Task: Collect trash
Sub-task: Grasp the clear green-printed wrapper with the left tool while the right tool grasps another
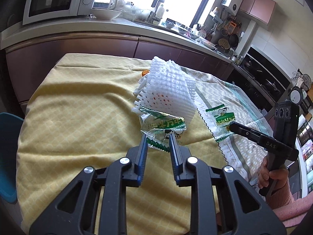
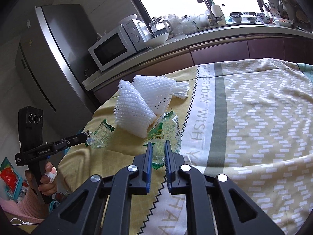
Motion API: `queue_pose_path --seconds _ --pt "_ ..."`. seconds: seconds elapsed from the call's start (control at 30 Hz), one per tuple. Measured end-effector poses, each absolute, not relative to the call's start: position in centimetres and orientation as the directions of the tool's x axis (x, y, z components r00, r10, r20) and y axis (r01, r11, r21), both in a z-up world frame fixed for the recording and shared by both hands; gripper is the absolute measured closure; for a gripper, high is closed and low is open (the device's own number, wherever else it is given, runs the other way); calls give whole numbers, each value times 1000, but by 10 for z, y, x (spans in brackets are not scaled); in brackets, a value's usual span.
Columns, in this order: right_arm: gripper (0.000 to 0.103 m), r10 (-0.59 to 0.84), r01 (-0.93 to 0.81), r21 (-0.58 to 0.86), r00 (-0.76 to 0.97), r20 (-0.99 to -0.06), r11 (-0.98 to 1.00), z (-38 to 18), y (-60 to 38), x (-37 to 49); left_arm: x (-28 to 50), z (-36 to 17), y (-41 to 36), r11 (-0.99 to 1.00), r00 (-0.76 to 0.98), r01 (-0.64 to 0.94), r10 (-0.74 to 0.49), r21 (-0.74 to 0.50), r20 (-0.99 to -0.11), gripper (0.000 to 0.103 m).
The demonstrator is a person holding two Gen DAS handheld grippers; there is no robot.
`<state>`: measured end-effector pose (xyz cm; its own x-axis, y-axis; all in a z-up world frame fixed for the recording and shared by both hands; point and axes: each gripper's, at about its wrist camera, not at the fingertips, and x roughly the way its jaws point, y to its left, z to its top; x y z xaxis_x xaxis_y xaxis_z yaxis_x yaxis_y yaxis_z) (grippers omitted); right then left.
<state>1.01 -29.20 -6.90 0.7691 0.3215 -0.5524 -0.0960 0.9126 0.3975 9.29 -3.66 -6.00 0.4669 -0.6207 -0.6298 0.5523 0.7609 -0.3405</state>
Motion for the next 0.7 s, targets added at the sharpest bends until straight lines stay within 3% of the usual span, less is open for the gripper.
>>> queue_pose_path --seconds 0.7 --pt "92 457 -273 395 728 -511 877 -50 -226 28 51 -47 50 823 589 451 -565 -344 -578 80"
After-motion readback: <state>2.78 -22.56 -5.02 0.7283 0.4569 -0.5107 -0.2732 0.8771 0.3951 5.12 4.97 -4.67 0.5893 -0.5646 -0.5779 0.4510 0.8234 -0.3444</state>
